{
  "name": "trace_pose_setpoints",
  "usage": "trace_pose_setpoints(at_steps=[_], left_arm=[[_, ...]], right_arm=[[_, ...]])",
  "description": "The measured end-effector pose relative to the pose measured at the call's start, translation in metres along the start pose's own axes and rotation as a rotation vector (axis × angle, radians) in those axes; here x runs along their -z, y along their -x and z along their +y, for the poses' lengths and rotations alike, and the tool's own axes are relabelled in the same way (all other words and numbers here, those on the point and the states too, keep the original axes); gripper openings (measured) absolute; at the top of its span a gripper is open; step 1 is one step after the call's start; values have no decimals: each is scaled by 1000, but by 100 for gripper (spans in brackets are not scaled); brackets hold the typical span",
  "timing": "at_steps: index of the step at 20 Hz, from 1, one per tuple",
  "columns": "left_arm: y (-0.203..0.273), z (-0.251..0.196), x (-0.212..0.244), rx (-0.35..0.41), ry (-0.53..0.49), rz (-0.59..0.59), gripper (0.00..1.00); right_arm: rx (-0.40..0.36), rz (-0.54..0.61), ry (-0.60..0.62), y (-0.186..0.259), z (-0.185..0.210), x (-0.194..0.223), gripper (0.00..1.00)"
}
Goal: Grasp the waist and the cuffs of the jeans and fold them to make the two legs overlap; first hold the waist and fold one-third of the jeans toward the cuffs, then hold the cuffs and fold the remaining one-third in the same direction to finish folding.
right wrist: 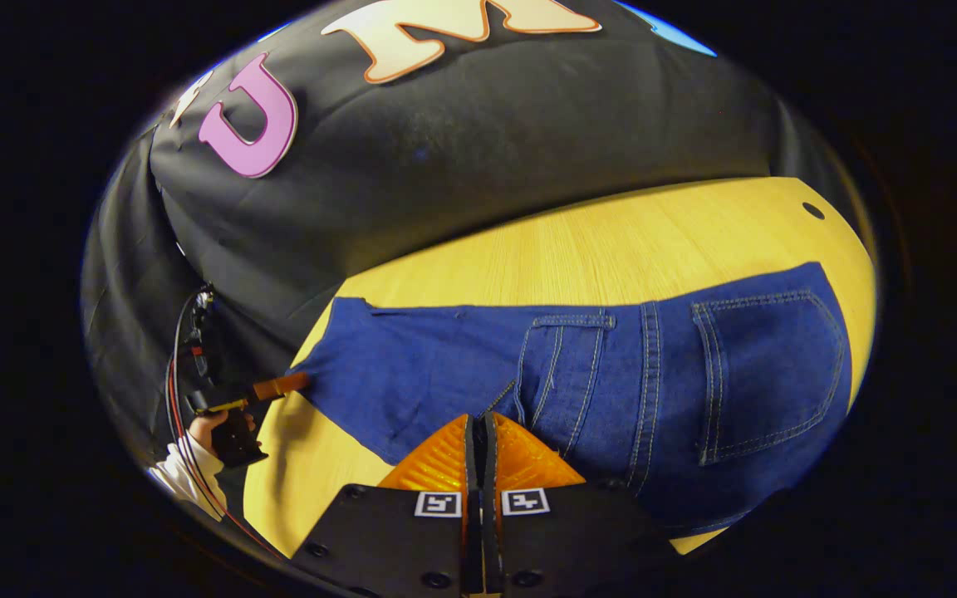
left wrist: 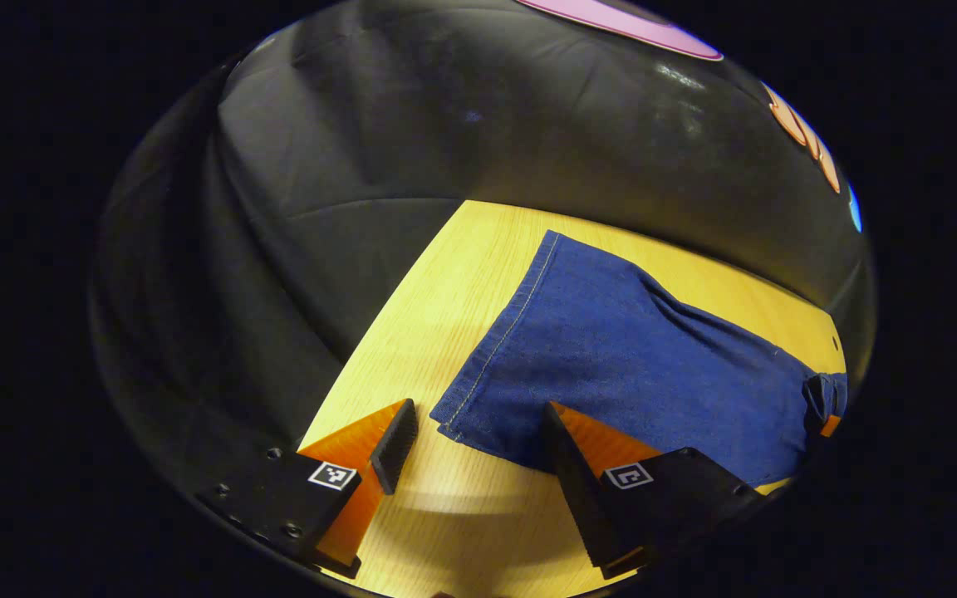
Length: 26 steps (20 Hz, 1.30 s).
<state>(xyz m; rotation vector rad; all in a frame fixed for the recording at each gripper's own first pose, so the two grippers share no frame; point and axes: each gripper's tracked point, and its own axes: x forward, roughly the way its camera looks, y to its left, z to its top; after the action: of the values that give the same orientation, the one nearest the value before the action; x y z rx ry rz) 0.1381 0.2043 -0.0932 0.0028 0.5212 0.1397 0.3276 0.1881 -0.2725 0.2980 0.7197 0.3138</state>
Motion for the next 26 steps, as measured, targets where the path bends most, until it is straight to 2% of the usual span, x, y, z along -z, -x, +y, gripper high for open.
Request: trace_pose_setpoints(at_steps=[1, 3, 4, 6, 9, 10, 11, 13, 14, 16, 18, 19, 23, 26], left_arm=[[0, -1, -1, 7, -12, 3, 92], [7, 3, -4, 22, -25, 3, 83], [11, 4, -9, 26, -36, 7, 77], [16, 4, -17, 47, -43, 4, 72], [17, -11, -15, 78, -22, -6, 31], [13, -12, -16, 83, -21, -14, 22], [10, -13, -14, 87, -20, -14, 17], [11, -13, -16, 105, 2, -24, 10], [11, -14, -16, 111, 7, -28, 6], [11, -13, -15, 105, -1, -27, 4], [13, -13, -14, 88, -33, -10, 4], [17, -13, -16, 83, -47, -5, 4], [43, -41, -45, 146, -26, -75, 2], [72, -69, -60, 200, -17, -117, 1]], right_arm=[[1, 7, -6, -3, -1, 7, 4], [10, 26, 2, -9, -3, 17, 4], [16, 25, 4, -11, -2, 19, 0], [27, 19, 3, -13, -3, 20, 4], [30, 14, -7, -11, -5, 17, 5], [29, 16, -13, -10, -4, 16, 7], [17, 15, -23, -11, -1, 16, 6], [15, -6, -30, -9, 3, 8, 17], [17, -19, -27, -9, 2, 10, 11], [-31, -15, -57, -4, 16, 14, 50], [-28, -51, -57, 0, 20, 5, 89], [-23, -76, -53, 6, 21, -1, 98], [-37, -172, -47, 53, 23, -41, 99], [1, -237, -49, 94, -4, -64, 98]])
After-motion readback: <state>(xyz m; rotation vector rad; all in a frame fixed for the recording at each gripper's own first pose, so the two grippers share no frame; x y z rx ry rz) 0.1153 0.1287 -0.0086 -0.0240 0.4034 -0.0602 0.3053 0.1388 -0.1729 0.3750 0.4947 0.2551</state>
